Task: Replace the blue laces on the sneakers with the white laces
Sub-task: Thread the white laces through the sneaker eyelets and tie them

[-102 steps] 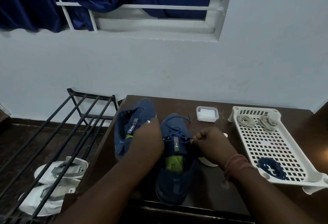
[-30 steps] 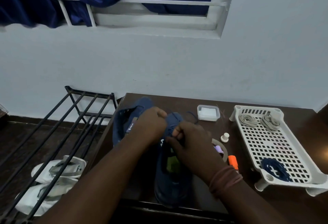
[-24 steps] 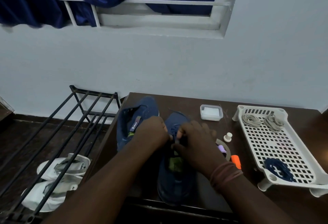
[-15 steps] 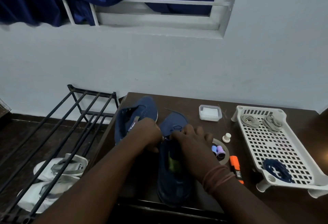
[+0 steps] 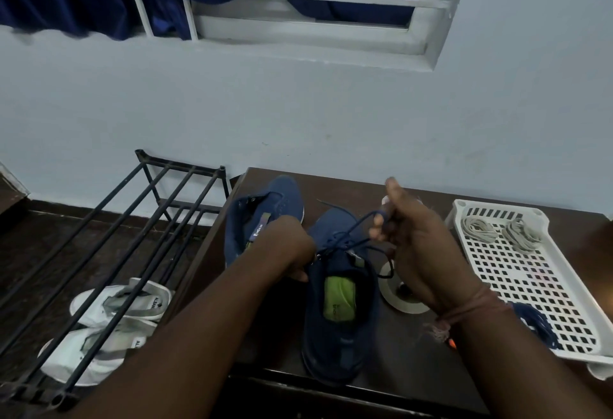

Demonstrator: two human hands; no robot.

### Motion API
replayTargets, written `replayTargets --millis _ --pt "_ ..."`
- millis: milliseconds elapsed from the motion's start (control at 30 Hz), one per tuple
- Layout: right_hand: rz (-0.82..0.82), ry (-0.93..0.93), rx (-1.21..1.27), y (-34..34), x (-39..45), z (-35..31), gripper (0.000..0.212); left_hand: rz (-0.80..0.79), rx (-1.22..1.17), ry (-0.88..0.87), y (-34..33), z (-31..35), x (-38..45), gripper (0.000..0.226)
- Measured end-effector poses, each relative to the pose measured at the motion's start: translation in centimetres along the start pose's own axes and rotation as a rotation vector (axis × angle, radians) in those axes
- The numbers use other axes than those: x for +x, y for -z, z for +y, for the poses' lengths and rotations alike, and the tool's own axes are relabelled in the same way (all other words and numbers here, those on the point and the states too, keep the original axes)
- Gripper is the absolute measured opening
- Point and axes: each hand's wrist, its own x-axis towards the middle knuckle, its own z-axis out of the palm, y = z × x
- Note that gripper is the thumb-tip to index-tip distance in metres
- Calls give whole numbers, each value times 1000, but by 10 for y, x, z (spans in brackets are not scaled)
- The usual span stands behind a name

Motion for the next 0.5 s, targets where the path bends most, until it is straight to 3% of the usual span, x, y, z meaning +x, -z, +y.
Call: replayTargets --millis 33,133,367,500 --pt "-5 22 -3 2 -1 -2 43 19 -156 63 1 0 2 35" --pt "21 73 50 4 -2 -7 48 162 39 -42 -7 -3 13 28" --pt "-21 94 463 7 -6 -22 61 98 114 -228 -11 3 15 45" --pt "-70 171 474 8 -7 -28 65 108 222 -324 -18 5 14 32"
